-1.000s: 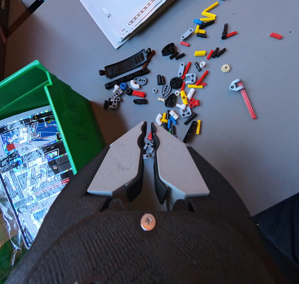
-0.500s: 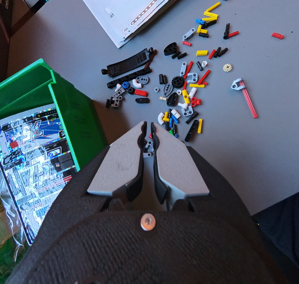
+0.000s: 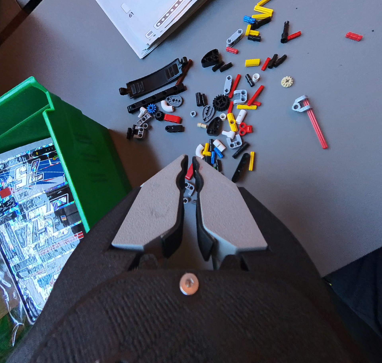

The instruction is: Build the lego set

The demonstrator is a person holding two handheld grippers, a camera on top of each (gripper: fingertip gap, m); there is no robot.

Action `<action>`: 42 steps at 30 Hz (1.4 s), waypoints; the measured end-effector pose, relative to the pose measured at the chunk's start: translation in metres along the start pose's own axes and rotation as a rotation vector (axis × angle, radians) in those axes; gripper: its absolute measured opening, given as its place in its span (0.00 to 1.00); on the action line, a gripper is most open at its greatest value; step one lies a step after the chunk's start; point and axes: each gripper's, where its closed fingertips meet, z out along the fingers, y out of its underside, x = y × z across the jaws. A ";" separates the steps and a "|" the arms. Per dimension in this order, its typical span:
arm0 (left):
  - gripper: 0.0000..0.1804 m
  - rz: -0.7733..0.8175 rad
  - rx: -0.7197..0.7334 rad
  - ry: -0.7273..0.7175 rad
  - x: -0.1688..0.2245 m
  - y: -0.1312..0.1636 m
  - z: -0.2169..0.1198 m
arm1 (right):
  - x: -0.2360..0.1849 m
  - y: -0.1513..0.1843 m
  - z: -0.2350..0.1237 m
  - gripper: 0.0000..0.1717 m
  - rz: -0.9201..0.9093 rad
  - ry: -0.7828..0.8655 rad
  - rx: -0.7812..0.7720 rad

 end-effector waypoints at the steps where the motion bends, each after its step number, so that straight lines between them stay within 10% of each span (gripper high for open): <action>1: 0.01 -0.001 0.001 0.003 0.001 -0.001 0.001 | 0.000 0.000 0.000 0.00 -0.002 0.002 -0.001; 17: 0.00 0.093 0.570 0.256 0.121 -0.096 0.030 | -0.011 -0.016 -0.006 0.00 -0.004 -0.033 0.062; 42: 0.00 0.085 0.569 -0.030 0.077 -0.101 0.056 | 0.031 -0.035 -0.016 0.00 0.118 0.066 0.285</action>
